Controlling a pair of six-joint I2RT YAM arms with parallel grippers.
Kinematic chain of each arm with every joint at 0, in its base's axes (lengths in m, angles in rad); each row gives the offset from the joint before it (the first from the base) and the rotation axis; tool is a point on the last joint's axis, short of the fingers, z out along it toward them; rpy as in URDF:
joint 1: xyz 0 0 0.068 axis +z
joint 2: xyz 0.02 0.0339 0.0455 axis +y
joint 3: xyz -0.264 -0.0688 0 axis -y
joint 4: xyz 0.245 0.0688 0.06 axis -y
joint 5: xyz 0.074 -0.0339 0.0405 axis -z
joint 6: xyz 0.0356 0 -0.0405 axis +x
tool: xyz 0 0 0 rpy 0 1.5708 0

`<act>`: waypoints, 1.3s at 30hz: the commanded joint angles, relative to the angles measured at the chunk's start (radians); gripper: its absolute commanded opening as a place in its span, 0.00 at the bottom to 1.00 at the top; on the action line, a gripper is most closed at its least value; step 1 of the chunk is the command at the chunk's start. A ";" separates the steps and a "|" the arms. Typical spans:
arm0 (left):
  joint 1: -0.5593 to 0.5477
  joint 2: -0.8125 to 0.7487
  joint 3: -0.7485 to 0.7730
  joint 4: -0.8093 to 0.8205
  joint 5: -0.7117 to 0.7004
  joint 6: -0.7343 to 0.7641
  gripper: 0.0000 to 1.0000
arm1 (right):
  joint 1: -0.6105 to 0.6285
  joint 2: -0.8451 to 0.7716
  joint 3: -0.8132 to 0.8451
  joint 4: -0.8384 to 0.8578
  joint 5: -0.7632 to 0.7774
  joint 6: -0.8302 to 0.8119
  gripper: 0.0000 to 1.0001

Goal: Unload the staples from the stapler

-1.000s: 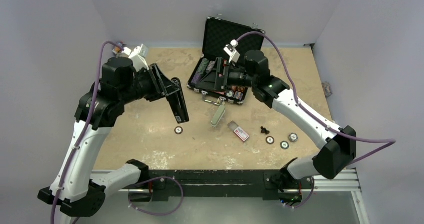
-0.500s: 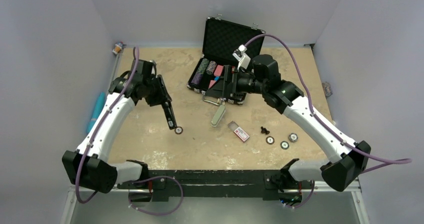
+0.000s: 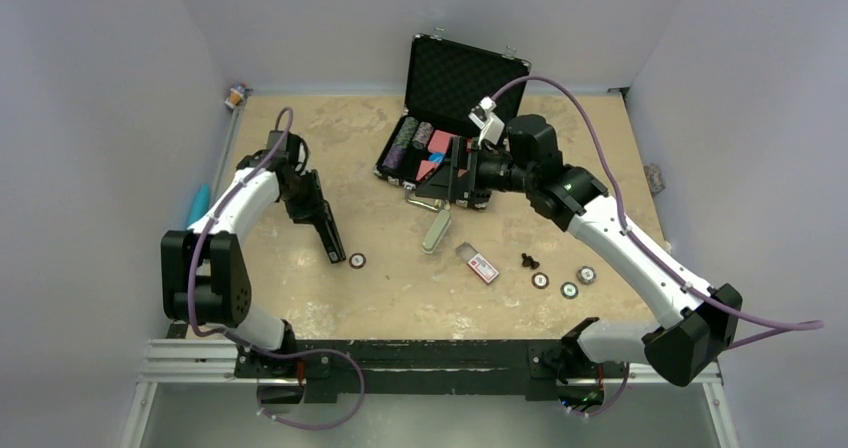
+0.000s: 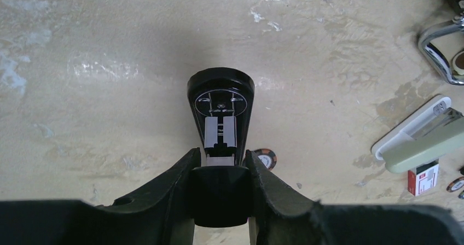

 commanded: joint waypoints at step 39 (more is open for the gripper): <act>0.029 -0.198 0.145 -0.103 0.066 0.052 0.96 | -0.027 -0.221 -0.141 0.032 0.022 0.033 0.99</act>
